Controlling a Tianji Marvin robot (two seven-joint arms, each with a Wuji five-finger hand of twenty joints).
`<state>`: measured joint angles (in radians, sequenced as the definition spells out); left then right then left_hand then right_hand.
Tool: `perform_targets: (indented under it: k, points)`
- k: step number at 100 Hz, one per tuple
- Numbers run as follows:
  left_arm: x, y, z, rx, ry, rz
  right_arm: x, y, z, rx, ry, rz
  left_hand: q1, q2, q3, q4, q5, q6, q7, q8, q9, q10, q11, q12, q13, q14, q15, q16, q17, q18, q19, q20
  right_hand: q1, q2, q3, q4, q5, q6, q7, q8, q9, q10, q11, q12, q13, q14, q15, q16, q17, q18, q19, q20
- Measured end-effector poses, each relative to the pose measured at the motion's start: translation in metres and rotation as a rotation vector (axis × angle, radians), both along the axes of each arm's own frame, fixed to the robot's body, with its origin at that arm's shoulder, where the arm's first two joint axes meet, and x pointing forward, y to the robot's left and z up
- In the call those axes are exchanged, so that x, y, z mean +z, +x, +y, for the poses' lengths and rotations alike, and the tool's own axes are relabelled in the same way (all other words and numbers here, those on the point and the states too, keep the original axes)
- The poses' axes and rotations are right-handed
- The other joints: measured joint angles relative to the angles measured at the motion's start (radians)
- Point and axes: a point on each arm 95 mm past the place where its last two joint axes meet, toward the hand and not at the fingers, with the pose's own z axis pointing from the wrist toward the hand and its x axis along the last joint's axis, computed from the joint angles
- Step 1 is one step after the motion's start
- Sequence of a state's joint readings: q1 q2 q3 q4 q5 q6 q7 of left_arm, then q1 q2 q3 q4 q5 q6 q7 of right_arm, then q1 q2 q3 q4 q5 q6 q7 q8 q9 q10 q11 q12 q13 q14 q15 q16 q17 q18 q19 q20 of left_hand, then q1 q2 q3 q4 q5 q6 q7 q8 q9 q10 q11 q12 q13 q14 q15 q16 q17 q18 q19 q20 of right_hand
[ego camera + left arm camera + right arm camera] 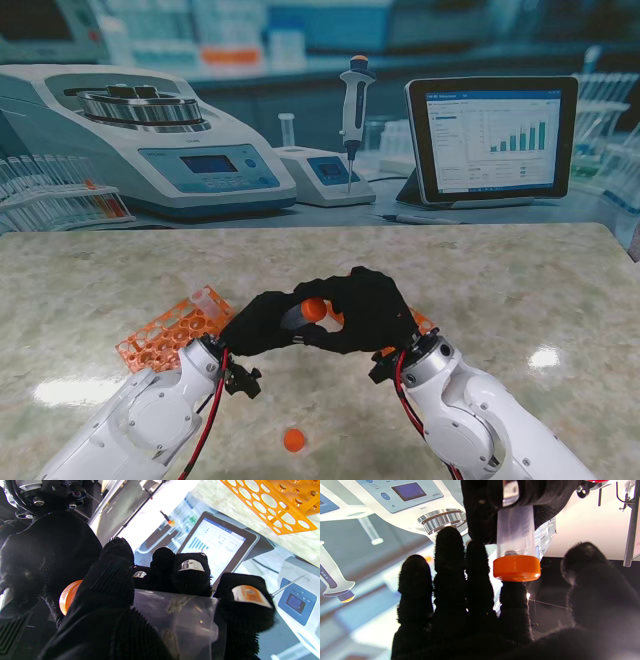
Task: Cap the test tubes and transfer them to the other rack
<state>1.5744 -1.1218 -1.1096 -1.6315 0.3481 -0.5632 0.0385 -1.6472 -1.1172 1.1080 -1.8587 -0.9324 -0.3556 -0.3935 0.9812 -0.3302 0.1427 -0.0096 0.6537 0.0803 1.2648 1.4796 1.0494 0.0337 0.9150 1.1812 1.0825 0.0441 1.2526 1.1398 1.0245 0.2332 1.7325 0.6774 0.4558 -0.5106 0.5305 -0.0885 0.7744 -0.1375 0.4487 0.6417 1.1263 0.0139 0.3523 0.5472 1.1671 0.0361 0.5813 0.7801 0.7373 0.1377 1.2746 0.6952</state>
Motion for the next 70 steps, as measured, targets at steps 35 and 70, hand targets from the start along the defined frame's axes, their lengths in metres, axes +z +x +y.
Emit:
perform_targets:
  k: [35,70]
  points:
    - [-0.0033,-0.0016,0.0013,0.002,0.004,0.007,-0.0053,0.0028,0.0021,0.027,0.0,-0.007,0.0,-0.001,0.0,0.0,0.01,0.01,0.0,0.0,0.0,0.0,0.0,0.0,0.0,0.0,0.0,0.0,0.0,0.0,0.0,0.0,0.24,-0.141,0.082,-0.048,-0.006,-0.011,0.095,-0.052,-0.005,0.019,0.05,0.046,0.015,-0.039,0.001,0.0,0.073,-0.023,-0.027,-0.033]
    - [-0.0071,-0.0055,0.0032,-0.002,0.009,0.01,-0.0059,0.0069,0.0091,0.123,-0.034,0.027,0.0,-0.01,0.0,0.0,0.024,0.016,0.0,0.0,0.002,0.001,0.0,0.0,0.0,0.001,0.0,0.0,-0.009,0.0,0.0,0.0,0.342,-0.178,0.125,-0.084,-0.018,-0.012,0.288,-0.146,0.054,0.021,0.071,0.155,0.049,-0.048,-0.018,-0.035,0.126,-0.036,-0.085,-0.116]
